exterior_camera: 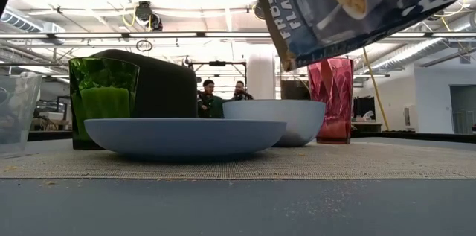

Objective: Arrange a breakfast setting
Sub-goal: Pour the cereal into the light blue bowl

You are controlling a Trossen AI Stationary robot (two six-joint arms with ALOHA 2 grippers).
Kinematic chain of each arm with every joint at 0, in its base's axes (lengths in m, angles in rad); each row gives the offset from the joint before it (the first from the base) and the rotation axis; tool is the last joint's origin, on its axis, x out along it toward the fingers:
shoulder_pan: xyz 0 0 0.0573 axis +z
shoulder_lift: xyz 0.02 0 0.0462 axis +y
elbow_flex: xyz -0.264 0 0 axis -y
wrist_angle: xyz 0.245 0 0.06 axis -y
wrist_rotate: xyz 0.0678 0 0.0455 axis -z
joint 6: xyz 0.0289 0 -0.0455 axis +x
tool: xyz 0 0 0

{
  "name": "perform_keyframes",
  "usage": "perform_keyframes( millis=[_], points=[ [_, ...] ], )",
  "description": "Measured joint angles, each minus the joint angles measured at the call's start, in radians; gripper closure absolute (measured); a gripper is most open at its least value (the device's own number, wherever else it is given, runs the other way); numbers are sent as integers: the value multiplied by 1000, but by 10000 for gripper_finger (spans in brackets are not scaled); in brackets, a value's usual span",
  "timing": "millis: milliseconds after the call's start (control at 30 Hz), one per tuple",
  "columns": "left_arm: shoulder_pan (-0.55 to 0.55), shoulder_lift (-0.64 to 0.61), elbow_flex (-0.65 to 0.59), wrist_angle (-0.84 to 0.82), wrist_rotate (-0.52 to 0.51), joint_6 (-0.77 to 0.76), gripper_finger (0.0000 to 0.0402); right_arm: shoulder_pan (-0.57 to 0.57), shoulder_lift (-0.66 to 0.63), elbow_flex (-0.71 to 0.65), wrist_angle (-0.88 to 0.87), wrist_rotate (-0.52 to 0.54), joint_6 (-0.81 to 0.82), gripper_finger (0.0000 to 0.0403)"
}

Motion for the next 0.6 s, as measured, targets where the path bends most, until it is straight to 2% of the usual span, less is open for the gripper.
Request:
perform_keyframes(
  millis=[67, 200, 300, 600],
  points=[
    [3, 0, 0, 1, -7, 0, 396, 0, 0, 0, 1, 17, -6, 126],
    [-2, -1, 0, -3, 0, 0, 396, 0, 0, -1, 0, -31, -3, 126],
    [0, -2, 0, -1, -1, 0, 396, 0, 0, -1, 0, -5, -3, 126],
    [1, -2, 0, -2, -2, 0, 396, 0, 0, -1, -1, -12, -9, 126]
  ],
)
